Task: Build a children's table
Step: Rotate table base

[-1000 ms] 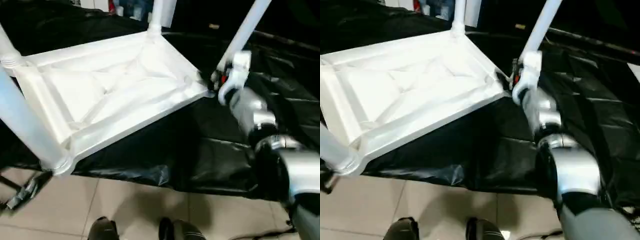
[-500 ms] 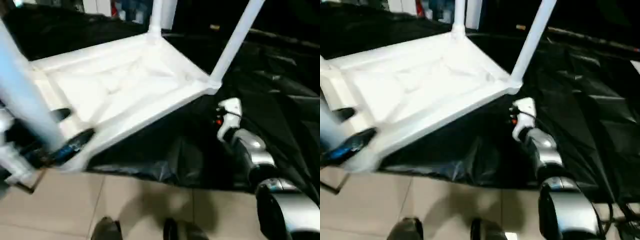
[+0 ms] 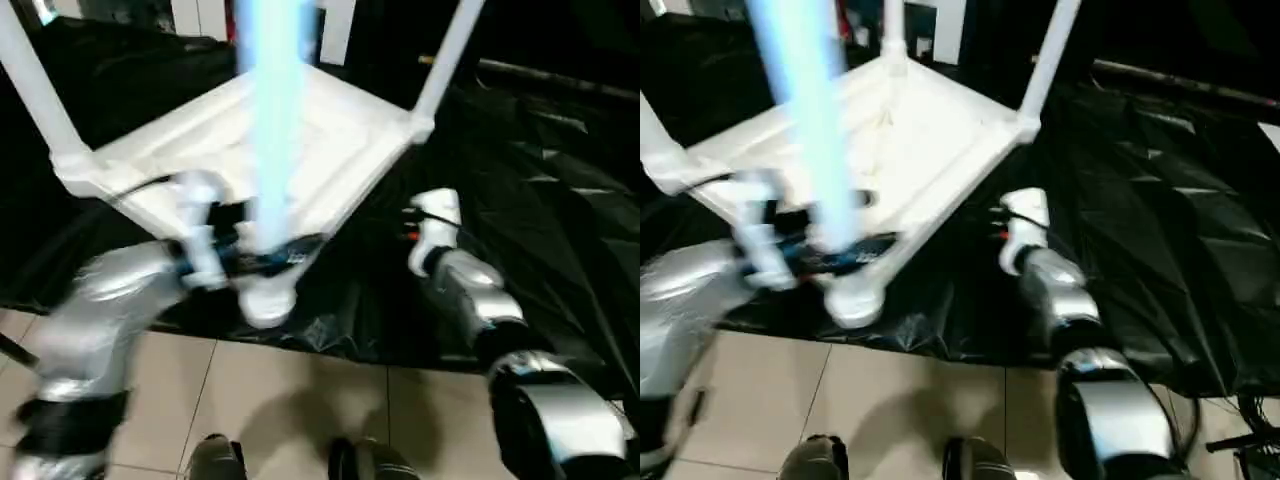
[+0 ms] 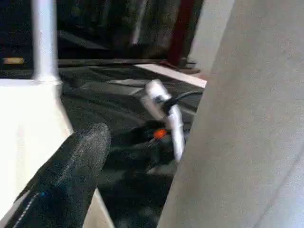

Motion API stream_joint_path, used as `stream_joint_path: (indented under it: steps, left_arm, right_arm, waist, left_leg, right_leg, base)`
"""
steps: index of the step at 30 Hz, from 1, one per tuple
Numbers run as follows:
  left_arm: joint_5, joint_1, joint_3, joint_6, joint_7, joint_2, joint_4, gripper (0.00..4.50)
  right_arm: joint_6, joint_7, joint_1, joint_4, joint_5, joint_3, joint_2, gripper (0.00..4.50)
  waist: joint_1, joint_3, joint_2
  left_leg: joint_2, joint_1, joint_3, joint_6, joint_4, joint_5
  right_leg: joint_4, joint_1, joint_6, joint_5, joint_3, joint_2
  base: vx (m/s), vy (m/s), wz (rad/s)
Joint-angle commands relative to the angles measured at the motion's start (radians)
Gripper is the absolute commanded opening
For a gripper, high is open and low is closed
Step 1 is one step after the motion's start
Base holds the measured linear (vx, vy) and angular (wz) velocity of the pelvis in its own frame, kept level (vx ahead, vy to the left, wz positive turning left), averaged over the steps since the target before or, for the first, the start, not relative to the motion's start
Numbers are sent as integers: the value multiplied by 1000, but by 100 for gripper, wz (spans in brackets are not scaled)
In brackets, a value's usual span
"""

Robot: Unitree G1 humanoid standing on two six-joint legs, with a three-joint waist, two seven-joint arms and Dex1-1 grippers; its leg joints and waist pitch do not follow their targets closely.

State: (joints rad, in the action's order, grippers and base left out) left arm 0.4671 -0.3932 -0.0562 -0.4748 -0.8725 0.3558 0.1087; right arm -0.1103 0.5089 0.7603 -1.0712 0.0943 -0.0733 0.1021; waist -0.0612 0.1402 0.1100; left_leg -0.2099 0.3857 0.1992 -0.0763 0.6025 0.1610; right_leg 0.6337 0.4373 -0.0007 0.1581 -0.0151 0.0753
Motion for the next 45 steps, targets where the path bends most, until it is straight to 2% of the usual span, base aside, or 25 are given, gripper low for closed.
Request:
stream_joint_path:
  steps: [1, 6, 7, 9, 10, 11, 13, 16, 17, 19, 22, 23, 24, 26, 32, 34, 35, 36, 38, 40, 41, 42, 43, 44, 45]
  left_arm:
    - [-26, -36, -51, 26, -23, -30, -43, 447]
    - [-90, -150, -132, 127, -51, -134, -219, 447]
    - [-101, -170, -142, 144, -53, -149, -252, 447]
    - [-114, -199, -153, 173, -52, -171, -302, 447]
    - [-118, -219, -158, 190, -58, -187, -334, 447]
    - [-121, -232, -160, 201, -62, -197, -356, 447]
    - [-147, -292, -167, 254, -59, -236, -447, 447]
    - [-177, -332, -170, 302, -51, -256, -516, 447]
    - [-188, -346, -170, 319, -44, -264, -545, 447]
    - [-230, -384, -174, 377, 0, -280, -628, 447]
    - [-286, -432, -168, 453, 89, -285, -747, 447]
    - [-299, -451, -161, 478, 116, -286, -794, 447]
    - [-316, -467, -158, 502, 145, -284, -833, 447]
    - [-332, -483, -156, 530, 168, -280, -874, 447]
    - [-360, -524, -128, 639, 227, -306, -998, 447]
    - [-355, -525, -119, 660, 237, -315, -1014, 447]
    - [-349, -522, -110, 679, 242, -318, -1018, 447]
    - [-334, -511, -94, 688, 244, -321, -1008, 447]
    - [-288, -461, -55, 676, 246, -324, -938, 447]
    - [-245, -391, -34, 649, 224, -321, -834, 447]
    - [-231, -332, -31, 628, 223, -312, -751, 447]
    - [-230, -328, -31, 626, 224, -311, -745, 447]
    - [-220, -229, -36, 580, 234, -289, -612, 447]
    - [-220, -229, -36, 580, 234, -289, -612, 447]
    - [-228, -95, -25, 549, 274, -261, -475, 447]
  right_arm:
    - [18, 2, 9, -22, -22, 14, 4, 299]
    - [7, -14, 32, -38, -23, 16, -12, 299]
    - [8, -20, 35, -38, -21, 11, -11, 299]
    - [4, -29, 36, -37, -22, 9, -4, 299]
    - [2, -34, 33, -35, -20, 4, 2, 299]
    - [1, -37, 32, -35, -19, 0, 6, 299]
    - [-2, -54, 19, -21, -11, -20, 33, 299]
    - [-3, -63, 4, -4, -4, -34, 58, 299]
    - [-2, -63, -7, 8, 1, -42, 71, 299]
    - [0, -70, -36, 42, 11, -62, 107, 299]
    - [4, -83, -71, 91, 26, -90, 139, 299]
    - [10, -86, -85, 116, 35, -101, 149, 299]
    - [16, -85, -100, 139, 42, -108, 158, 299]
    - [29, -78, -125, 185, 50, -118, 170, 299]
    - [99, -56, -243, 406, 92, -141, 202, 299]
    - [122, -57, -269, 459, 106, -145, 204, 299]
    - [137, -61, -282, 490, 109, -144, 204, 299]
    - [151, -61, -296, 520, 114, -142, 204, 299]
    - [193, -51, -336, 612, 126, -132, 200, 299]
    - [247, -46, -380, 708, 142, -118, 197, 299]
    - [280, -44, -411, 771, 152, -107, 195, 299]
    - [282, -44, -413, 775, 153, -106, 194, 299]
    - [329, -47, -461, 862, 163, -89, 190, 299]
    - [329, -47, -461, 862, 163, -89, 190, 299]
    - [355, -53, -509, 924, 164, -69, 180, 299]
  waist:
    - [1, -114, -25]
    - [0, -120, -25]
    - [-2, -125, -32]
    - [1, -125, -26]
    - [-1, -128, -39]
    - [2, -129, -30]
    - [-1, -134, -43]
    - [0, -135, -37]
    - [-4, -138, -48]
    - [-7, -141, -42]
    - [-13, -147, -54]
    - [-13, -145, -48]
    - [-14, -145, -55]
    - [-8, -145, -51]
    - [-2, -144, -50]
    - [-3, -142, -58]
    - [-1, -144, -54]
    - [-2, -145, -62]
    - [-2, -146, -60]
    - [-3, -148, -62]
    - [1, -148, -54]
    - [-2, -149, -59]
    - [2, -147, -50]
    - [0, -149, -53]
    - [7, -148, -46]
  left_leg:
    - [-10, -20, -3, -14, -66, 188]
    - [-7, -20, 0, 9, -63, 159]
    - [-7, -19, -3, 9, -62, 163]
    - [-6, -16, -3, 11, -61, 160]
    - [-4, -17, -4, 14, -60, 160]
    - [-5, -17, -2, 20, -58, 159]
    - [-4, -22, -2, 26, -55, 159]
    - [-3, -17, -1, 49, -54, 165]
    - [-4, -19, -3, 50, -54, 165]
    - [-3, -19, -2, 61, -52, 167]
    - [-4, -25, 0, 56, -51, 189]
    - [2, -16, -2, 54, -53, 203]
    - [2, -16, -5, 47, -54, 211]
    - [6, -12, -6, 33, -53, 236]
    - [7, -16, -9, 33, -53, 280]
    - [7, -16, -11, 35, -54, 289]
    - [7, -12, -12, 37, -56, 288]
    - [7, -14, -13, 36, -57, 289]
    - [4, -10, -14, 44, -59, 276]
    - [0, -5, -16, 56, -62, 264]
    - [-1, -5, -13, 60, -61, 274]
    - [-3, -5, -16, 63, -62, 273]
    - [-4, -7, -15, 60, -62, 290]
    - [-7, -6, -17, 56, -63, 284]
    - [-5, -8, -14, 56, -61, 291]
  right_leg:
    - [-59, -54, -207, 172, 25, 40]
    - [-58, -58, -224, 110, 23, 37]
    - [-55, -63, -225, 113, 23, 41]
    - [-57, -65, -225, 103, 23, 39]
    - [-56, -67, -232, 98, 24, 41]
    - [-58, -67, -239, 84, 23, 40]
    - [-56, -68, -251, 68, 23, 39]
    - [-62, -71, -260, 74, 22, 37]
    - [-59, -74, -264, 74, 22, 40]
    - [-65, -76, -253, 95, 22, 38]
    - [-73, -72, -243, 125, 20, 35]
    - [-78, -77, -228, 163, 17, 32]
    - [-79, -78, -215, 187, 17, 34]
    - [-91, -77, -180, 288, 13, 35]
    - [-108, -65, -139, 406, 7, 33]
    - [-117, -63, -124, 450, 3, 34]
    - [-117, -65, -120, 456, 0, 34]
    - [-117, -64, -119, 454, -1, 35]
    - [-114, -69, -135, 415, -3, 35]
    - [-111, -75, -150, 394, -8, 40]
    - [-113, -71, -149, 402, -9, 39]
    - [-112, -72, -149, 403, -11, 43]
    - [-116, -66, -139, 432, -13, 41]
    - [-112, -69, -136, 429, -12, 43]
    - [-119, -59, -121, 451, -12, 39]
  base:
    - [0, 0, 0]
    - [0, 0, 0]
    - [0, 0, 0]
    - [0, 0, 0]
    - [0, 0, 0]
    - [0, 0, 0]
    - [0, 0, 0]
    - [0, 0, 0]
    - [0, 0, 0]
    - [0, 0, 0]
    - [0, 0, 0]
    - [0, 0, 0]
    - [0, 0, 0]
    - [0, 0, 0]
    - [0, 0, 0]
    - [0, 0, 0]
    - [0, 0, 0]
    - [0, 0, 0]
    - [0, 0, 0]
    - [0, 0, 0]
    - [0, 0, 0]
    - [0, 0, 0]
    - [0, 0, 0]
    - [0, 0, 0]
    - [0, 0, 0]
